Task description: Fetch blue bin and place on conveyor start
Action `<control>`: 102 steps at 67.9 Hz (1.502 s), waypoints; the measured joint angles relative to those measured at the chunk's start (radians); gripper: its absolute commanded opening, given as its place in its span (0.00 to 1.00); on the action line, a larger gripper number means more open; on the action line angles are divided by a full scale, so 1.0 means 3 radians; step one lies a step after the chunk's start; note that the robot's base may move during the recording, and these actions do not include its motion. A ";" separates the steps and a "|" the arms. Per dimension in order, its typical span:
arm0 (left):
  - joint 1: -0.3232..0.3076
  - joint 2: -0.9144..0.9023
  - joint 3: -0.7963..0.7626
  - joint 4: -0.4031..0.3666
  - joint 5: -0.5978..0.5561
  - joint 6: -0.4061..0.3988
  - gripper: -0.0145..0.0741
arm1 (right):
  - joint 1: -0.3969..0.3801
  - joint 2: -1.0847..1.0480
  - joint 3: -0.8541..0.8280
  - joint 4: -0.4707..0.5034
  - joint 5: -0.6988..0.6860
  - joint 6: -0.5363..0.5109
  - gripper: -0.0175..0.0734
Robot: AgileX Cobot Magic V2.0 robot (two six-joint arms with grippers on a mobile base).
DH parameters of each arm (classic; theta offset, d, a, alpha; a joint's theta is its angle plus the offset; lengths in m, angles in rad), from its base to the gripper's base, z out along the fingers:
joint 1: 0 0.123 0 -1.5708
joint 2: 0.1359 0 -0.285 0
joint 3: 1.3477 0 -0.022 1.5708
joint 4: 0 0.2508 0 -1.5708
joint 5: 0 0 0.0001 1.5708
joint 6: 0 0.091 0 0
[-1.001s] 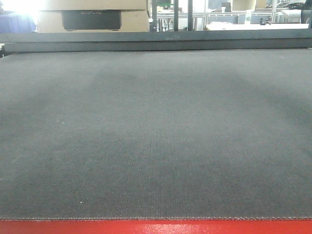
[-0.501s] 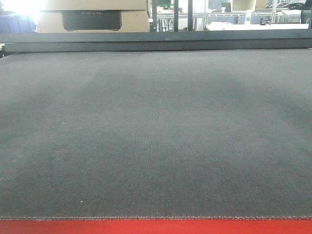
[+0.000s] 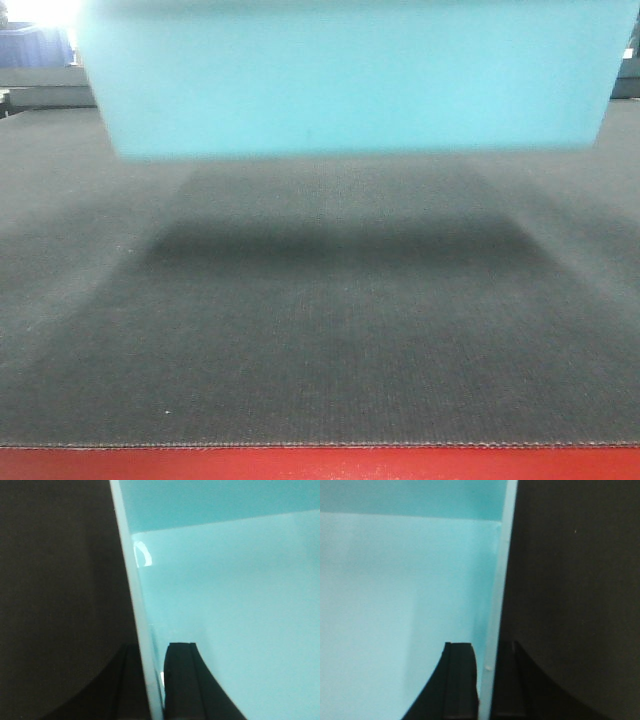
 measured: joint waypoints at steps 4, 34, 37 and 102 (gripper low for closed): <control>0.0051 0.0006 0.0161 -0.0047 -0.0190 0.0000 0.04 | 0.0007 0.0097 0.0066 0.0027 -0.0091 -0.0021 0.03; 0.0160 0.0236 0.0397 -0.0134 -0.0518 0.0006 0.50 | 0.0027 0.0523 0.0085 0.0101 -0.0274 -0.0058 0.59; 0.0160 0.0236 0.0397 -0.0134 -0.0518 0.0006 0.68 | 0.0027 0.0528 0.0085 0.0101 -0.0274 -0.0065 0.67; 0.0787 -0.0864 0.0593 0.0334 0.0097 0.0182 0.04 | -0.0400 -0.0761 0.0464 -0.0465 -0.0255 -0.0078 0.01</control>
